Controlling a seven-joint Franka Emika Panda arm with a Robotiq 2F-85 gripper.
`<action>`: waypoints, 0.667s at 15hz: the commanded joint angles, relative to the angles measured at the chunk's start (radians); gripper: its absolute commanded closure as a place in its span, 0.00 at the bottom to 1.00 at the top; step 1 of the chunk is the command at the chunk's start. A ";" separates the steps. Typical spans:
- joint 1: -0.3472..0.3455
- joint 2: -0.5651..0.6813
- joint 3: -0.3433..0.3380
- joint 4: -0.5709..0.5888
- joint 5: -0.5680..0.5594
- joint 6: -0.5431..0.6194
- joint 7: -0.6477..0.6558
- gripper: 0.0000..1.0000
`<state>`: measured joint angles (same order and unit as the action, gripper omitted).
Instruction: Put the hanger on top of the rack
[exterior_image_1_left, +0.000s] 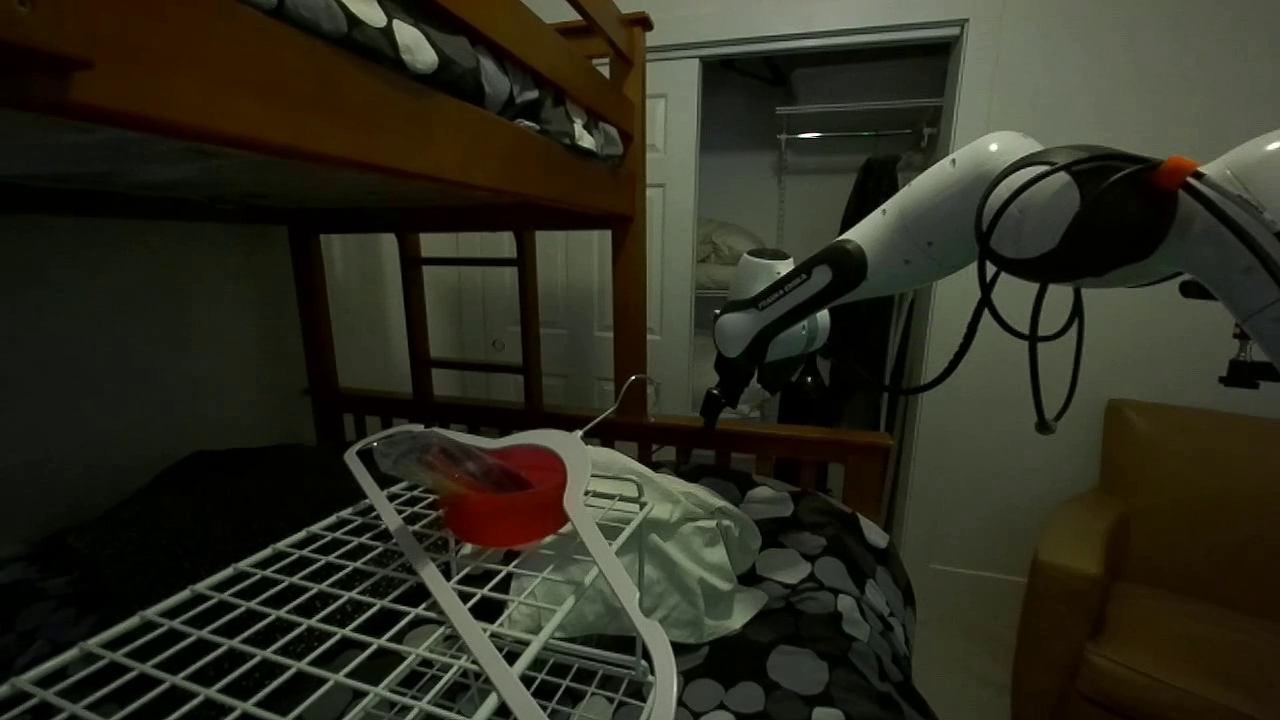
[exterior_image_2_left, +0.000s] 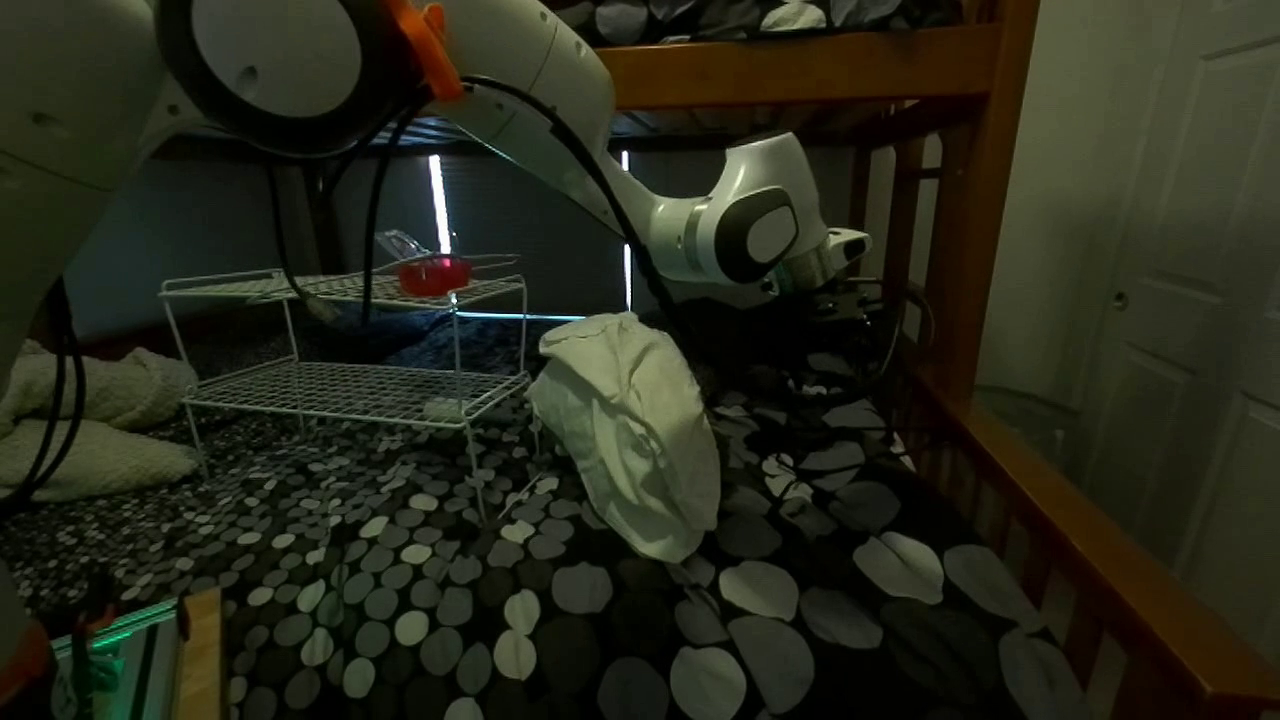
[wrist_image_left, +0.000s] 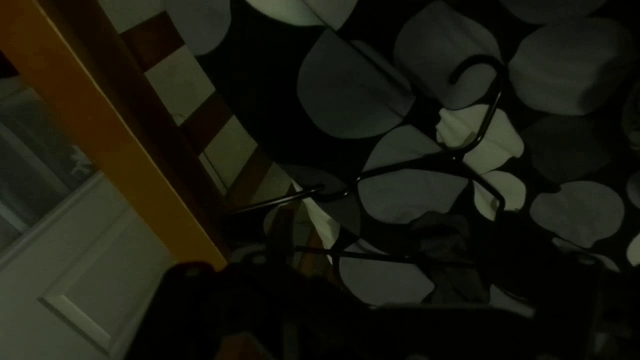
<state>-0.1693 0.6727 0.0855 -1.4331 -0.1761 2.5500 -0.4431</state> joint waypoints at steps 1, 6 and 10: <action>0.044 0.097 -0.034 0.099 0.046 -0.161 0.095 0.00; 0.042 0.308 0.020 0.274 0.142 -0.158 0.068 0.00; 0.061 0.461 0.019 0.453 0.134 -0.167 0.058 0.00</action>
<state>-0.1166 1.0051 0.1007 -1.1535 -0.0608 2.4011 -0.3701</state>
